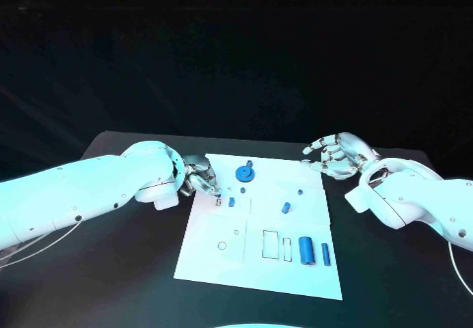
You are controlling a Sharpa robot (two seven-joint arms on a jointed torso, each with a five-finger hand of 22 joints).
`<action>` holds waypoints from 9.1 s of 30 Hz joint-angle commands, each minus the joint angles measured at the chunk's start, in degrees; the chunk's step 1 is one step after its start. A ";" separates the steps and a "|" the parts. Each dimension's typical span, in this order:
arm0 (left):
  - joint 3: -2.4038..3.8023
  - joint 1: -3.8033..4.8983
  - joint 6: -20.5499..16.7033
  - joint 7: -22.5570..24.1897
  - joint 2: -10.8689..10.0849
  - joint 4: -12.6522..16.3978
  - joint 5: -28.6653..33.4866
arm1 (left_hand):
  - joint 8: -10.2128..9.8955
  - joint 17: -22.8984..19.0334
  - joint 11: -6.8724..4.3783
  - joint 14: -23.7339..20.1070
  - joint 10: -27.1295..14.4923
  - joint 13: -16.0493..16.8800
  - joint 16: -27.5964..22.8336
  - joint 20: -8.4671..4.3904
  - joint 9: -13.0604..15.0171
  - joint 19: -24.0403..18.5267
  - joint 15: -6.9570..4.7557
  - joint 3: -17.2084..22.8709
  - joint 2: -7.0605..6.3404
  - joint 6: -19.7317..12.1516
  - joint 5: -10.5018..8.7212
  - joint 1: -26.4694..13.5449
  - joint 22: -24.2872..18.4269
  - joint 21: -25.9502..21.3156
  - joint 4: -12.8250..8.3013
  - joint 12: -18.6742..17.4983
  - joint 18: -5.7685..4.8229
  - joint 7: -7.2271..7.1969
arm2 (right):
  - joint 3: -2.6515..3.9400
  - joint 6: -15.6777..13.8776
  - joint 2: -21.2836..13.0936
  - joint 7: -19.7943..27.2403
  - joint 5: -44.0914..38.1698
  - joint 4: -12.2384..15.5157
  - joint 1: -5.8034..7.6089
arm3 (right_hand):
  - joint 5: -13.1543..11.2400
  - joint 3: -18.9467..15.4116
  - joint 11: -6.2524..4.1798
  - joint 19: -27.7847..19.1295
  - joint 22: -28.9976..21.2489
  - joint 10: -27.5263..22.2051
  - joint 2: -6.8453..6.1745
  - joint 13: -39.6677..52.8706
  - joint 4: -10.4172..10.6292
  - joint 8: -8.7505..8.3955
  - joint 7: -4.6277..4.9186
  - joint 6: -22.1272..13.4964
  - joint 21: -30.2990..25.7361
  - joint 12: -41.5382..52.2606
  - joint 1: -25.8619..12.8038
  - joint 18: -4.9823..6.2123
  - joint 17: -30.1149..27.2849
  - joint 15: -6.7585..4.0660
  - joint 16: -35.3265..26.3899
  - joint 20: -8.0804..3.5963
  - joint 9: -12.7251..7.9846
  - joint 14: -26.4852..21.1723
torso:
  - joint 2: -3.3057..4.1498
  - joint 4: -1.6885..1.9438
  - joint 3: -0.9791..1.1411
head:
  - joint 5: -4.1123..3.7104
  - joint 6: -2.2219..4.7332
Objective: Assemble the parts on the task board
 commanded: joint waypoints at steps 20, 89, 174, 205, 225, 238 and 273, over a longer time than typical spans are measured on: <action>-1.03 -1.94 -2.88 1.12 0.15 2.19 -7.96 | -0.01 11.60 -0.17 4.94 0.49 -0.01 0.22 -0.15 9.46 0.41 -0.40 8.18 0.25 1.36 0.04 -0.45 0.15 0.41 -7.47 0.17 -0.69 -1.01 | 0.00 0.72 0.04 0.30 -0.15 -0.06 -0.04 | 0.37 -0.01 -0.13 -0.16 0.04 0.06 0.35 -0.03 0.42 0.22 0.01 -0.20 -0.35 0.17 0.41 0.40 6.65 0.25 -0.25 0.06 -0.12 3.74 | 0.17 -0.19 -0.06 | 0.49 -0.36; -0.99 -3.39 -1.25 -0.80 0.31 0.70 -7.92 | -0.08 11.52 -0.20 4.92 0.32 -0.61 0.17 -0.23 9.43 0.57 -0.45 8.77 0.40 1.49 -0.26 -1.00 0.32 0.49 -7.48 -0.22 -0.74 -1.03 | 0.00 1.27 -0.25 0.25 -0.15 -0.05 -0.17 | 0.38 0.03 -0.14 -0.06 0.18 0.16 0.49 0.02 0.55 0.33 0.00 -0.16 -0.25 0.25 0.33 0.37 6.73 0.24 -0.22 0.05 -0.18 3.77 | 0.12 -0.17 -0.04 | 0.18 -1.23; -1.00 -3.41 -0.80 -3.62 2.26 -2.40 -5.79 | -1.40 12.64 -0.97 5.31 1.66 0.14 0.52 -0.84 8.44 0.98 -1.08 -3.62 -1.33 4.65 -0.82 -9.91 0.07 -0.24 0.53 -0.45 -0.79 -2.10 | 0.00 0.83 -0.91 0.35 -0.21 0.29 -0.17 | 0.38 0.11 -0.15 -0.17 0.04 0.07 0.59 -0.15 0.57 0.43 0.00 -0.20 -0.59 0.14 0.36 0.43 6.54 0.22 -0.35 0.03 -0.28 3.73 | 0.13 -0.17 -0.04 | -0.21 -1.42; -1.00 -3.41 -1.23 -4.24 2.36 -3.20 -5.87 | -2.21 12.65 -0.79 5.31 1.48 0.17 0.47 -0.76 8.17 1.11 -0.96 -14.71 -1.58 5.11 -0.84 -13.41 0.06 -0.50 3.01 -0.67 -0.79 -1.92 | 0.00 0.80 -0.95 0.27 -0.29 0.25 -0.17 | 0.37 0.08 -0.14 -0.25 -0.06 -0.05 0.59 -0.30 0.63 0.44 0.01 -0.23 -0.77 0.02 0.27 0.47 6.41 0.23 -0.42 0.03 -0.31 3.69 | 0.13 -0.14 -0.10 | -0.37 -1.31; -0.82 -3.42 -1.81 -3.77 2.19 -2.62 -5.55 | -2.38 12.66 -0.84 5.31 1.54 0.30 0.47 -0.79 8.13 1.15 -1.00 -17.24 -1.34 5.17 -0.94 -14.80 0.10 -0.53 3.07 -0.65 -0.79 -2.01 | 0.00 0.86 -0.95 0.36 -0.29 0.22 -0.18 | 0.37 0.08 -0.14 -0.25 -0.06 -0.05 0.59 -0.30 0.63 0.44 0.01 -0.23 -0.77 0.02 0.27 0.47 6.41 0.23 -0.42 0.03 -0.31 3.69 | 0.13 -0.19 -0.08 | -0.37 -1.40; 1.13 -3.36 -1.84 -3.44 1.56 -1.24 -5.04 | -2.40 12.60 -0.86 5.29 1.51 0.26 0.43 -0.80 8.13 1.10 -1.01 -17.43 -1.21 5.18 -0.94 -14.93 0.02 -0.58 3.08 -0.68 -0.78 -2.02 | 0.00 0.85 -0.75 0.44 -0.29 -0.02 -0.21 | 0.37 0.08 -0.14 -0.18 0.06 0.06 0.66 -0.17 0.68 0.48 0.01 -0.25 -0.67 0.13 0.16 0.44 6.51 0.23 -0.39 0.04 -0.35 3.72 | 0.07 -0.13 -0.05 | -0.55 -1.16; -0.59 -3.48 -23.99 30.18 5.18 -3.70 -14.38 | -16.88 -29.72 7.54 -20.11 -28.43 -37.69 -27.52 5.58 -9.54 -20.04 6.31 -14.95 -5.31 -9.81 -0.33 15.16 -30.94 -25.02 -1.17 -34.84 4.39 5.80 | 0.00 -0.08 -0.61 0.76 -0.29 -0.43 -0.22 | 0.38 0.11 -0.15 -0.36 -0.18 -0.49 0.67 -0.89 0.63 0.53 0.00 -0.25 -1.08 -0.45 0.19 0.52 6.13 0.23 -0.60 0.03 -0.38 3.62 | 0.20 -0.26 -0.16 | -0.91 -0.64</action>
